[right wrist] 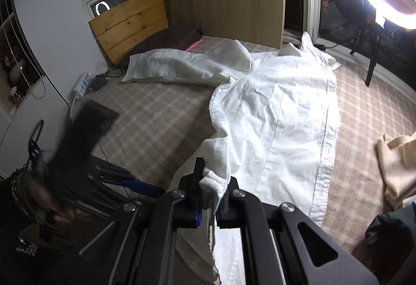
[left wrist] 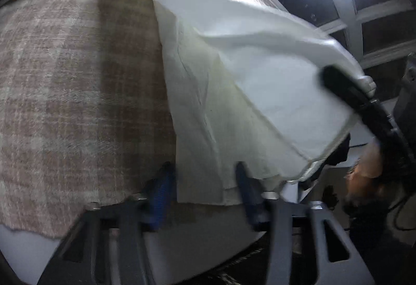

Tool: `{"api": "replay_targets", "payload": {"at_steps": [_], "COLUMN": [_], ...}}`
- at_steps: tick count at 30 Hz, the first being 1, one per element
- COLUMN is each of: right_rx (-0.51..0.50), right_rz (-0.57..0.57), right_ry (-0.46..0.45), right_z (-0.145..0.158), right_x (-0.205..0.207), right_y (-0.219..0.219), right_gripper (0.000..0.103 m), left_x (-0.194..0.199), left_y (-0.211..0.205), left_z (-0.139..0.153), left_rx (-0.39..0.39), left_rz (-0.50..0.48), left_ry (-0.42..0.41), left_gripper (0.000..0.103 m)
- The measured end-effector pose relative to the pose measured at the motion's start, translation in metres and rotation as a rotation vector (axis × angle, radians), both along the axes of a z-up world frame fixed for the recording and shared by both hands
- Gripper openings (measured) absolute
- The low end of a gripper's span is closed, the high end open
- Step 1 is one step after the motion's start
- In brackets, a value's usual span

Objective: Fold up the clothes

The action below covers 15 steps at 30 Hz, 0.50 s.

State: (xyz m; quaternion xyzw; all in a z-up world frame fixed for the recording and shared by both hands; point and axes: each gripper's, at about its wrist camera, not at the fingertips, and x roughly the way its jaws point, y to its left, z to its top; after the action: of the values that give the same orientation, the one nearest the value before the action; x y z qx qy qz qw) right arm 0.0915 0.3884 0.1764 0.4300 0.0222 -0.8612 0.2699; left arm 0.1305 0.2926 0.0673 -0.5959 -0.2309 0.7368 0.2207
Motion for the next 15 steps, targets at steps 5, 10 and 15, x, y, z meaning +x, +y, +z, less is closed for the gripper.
{"api": "replay_targets", "payload": {"at_steps": [5, 10, 15], "right_rx": [-0.009, -0.050, 0.001], "right_rz": [0.009, 0.044, 0.096], "right_ry": [0.000, -0.007, -0.037], "right_z": [0.006, 0.014, -0.012], "right_x": [0.003, 0.012, 0.017], "right_y": [-0.002, -0.014, -0.052], "right_gripper": [0.007, 0.007, 0.007], "left_x": [0.006, 0.025, 0.034], "left_y": [-0.017, -0.050, -0.064], "left_z": [0.003, 0.019, -0.017], "left_rx": [0.191, 0.342, 0.314], "left_rz": [0.010, 0.048, 0.074], "left_ry": [0.012, 0.052, -0.021], "left_gripper": [0.002, 0.001, 0.001]}}
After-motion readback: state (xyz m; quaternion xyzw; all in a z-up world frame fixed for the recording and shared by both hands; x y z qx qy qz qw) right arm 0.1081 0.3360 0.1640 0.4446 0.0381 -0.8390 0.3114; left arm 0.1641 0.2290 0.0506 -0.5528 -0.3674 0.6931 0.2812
